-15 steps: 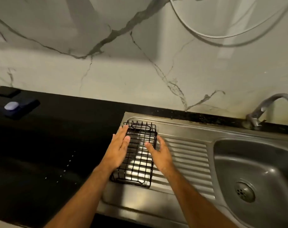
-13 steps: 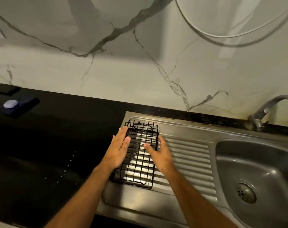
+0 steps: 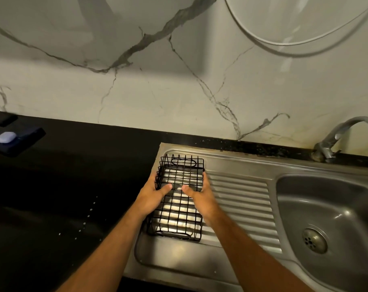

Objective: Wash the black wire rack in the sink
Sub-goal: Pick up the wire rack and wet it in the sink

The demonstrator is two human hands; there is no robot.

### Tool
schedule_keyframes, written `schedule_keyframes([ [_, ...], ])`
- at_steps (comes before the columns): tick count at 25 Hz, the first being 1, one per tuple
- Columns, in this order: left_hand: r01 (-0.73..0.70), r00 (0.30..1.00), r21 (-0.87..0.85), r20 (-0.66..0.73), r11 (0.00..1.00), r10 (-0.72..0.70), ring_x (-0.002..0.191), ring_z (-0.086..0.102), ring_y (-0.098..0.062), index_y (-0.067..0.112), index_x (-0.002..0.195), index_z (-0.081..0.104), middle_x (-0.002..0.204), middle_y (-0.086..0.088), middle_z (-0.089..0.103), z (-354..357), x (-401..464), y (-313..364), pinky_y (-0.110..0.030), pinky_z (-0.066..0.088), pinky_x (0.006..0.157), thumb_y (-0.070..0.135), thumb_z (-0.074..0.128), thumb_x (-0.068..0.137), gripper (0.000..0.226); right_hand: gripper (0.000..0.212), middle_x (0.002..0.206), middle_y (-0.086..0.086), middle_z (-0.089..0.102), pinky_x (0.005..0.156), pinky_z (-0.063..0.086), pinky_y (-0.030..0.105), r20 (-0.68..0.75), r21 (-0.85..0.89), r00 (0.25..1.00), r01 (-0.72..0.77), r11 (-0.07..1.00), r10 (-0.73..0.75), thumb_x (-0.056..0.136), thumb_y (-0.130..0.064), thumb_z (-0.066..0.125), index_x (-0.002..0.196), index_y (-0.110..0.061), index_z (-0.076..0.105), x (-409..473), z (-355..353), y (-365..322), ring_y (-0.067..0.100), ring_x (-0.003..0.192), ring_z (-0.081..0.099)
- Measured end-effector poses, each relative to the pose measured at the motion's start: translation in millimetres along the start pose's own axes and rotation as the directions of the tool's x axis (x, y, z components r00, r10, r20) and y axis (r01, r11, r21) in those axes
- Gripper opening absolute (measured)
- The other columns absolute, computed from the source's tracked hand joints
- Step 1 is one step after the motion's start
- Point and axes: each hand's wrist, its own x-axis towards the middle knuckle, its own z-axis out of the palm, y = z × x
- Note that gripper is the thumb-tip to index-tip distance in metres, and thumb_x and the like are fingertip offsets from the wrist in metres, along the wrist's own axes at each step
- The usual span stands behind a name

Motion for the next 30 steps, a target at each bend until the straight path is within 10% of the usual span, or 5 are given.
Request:
schedule_keyframes([
  [11, -0.127, 0.991, -0.039, 0.034, 0.991, 0.128, 0.150, 0.019, -0.005, 0.027, 0.164, 0.012, 0.168, 0.008, 0.019, 57, -33, 40, -0.031, 0.020, 0.123, 0.018, 0.076, 0.091, 0.097, 0.117, 0.158, -0.013, 0.011, 0.120, 0.022, 0.039, -0.029, 0.009, 0.986, 0.167, 0.986, -0.167, 0.077, -0.013, 0.080, 0.157, -0.033, -0.003, -47, -73, -17, 0.011, 0.144, 0.019],
  [15, -0.189, 0.981, -0.051, 0.036, 0.981, 0.191, 0.136, 0.042, 0.003, 0.030, 0.161, 0.020, 0.163, 0.012, 0.030, 112, -42, 63, -0.008, 0.038, 0.103, 0.008, 0.077, 0.088, 0.095, 0.111, 0.160, -0.002, 0.031, 0.115, 0.037, 0.047, -0.210, -0.077, 0.945, 0.240, 0.968, -0.251, 0.067, -0.028, 0.077, 0.156, -0.036, 0.011, -65, -123, -9, 0.021, 0.144, 0.034],
  [20, -0.244, 0.968, -0.072, 0.049, 0.967, 0.247, 0.150, 0.026, -0.006, 0.034, 0.163, 0.009, 0.165, 0.015, 0.023, 194, -55, 91, -0.039, 0.025, 0.126, 0.006, 0.080, 0.083, 0.111, 0.095, 0.134, -0.015, 0.057, 0.101, 0.049, 0.024, -0.273, -0.105, 0.898, 0.328, 0.939, -0.344, 0.072, -0.017, 0.074, 0.151, -0.035, 0.025, -94, -214, -1, -0.002, 0.121, 0.055],
  [27, -0.182, 0.969, -0.102, 0.149, 0.978, 0.196, 0.128, 0.041, 0.013, 0.031, 0.159, 0.020, 0.155, 0.016, 0.036, 338, -83, 136, 0.002, 0.035, 0.094, -0.003, 0.073, 0.088, 0.095, 0.089, 0.119, -0.024, 0.057, 0.093, 0.050, 0.018, -0.345, -0.116, 0.835, 0.415, 0.902, -0.429, 0.072, 0.001, 0.072, 0.146, -0.027, 0.032, -124, -358, 19, -0.014, 0.106, 0.057],
  [30, -0.137, 0.984, -0.127, 0.094, 0.982, 0.150, 0.128, 0.053, -0.003, 0.047, 0.146, 0.036, 0.150, 0.007, 0.047, 390, -89, 148, -0.033, 0.044, 0.113, 0.030, 0.086, 0.078, 0.086, 0.095, 0.124, -0.030, 0.052, 0.089, 0.047, 0.009, -0.351, -0.070, 0.842, 0.413, 0.908, -0.410, 0.072, 0.006, 0.072, 0.149, -0.032, 0.031, -135, -414, 35, -0.020, 0.109, 0.051],
])
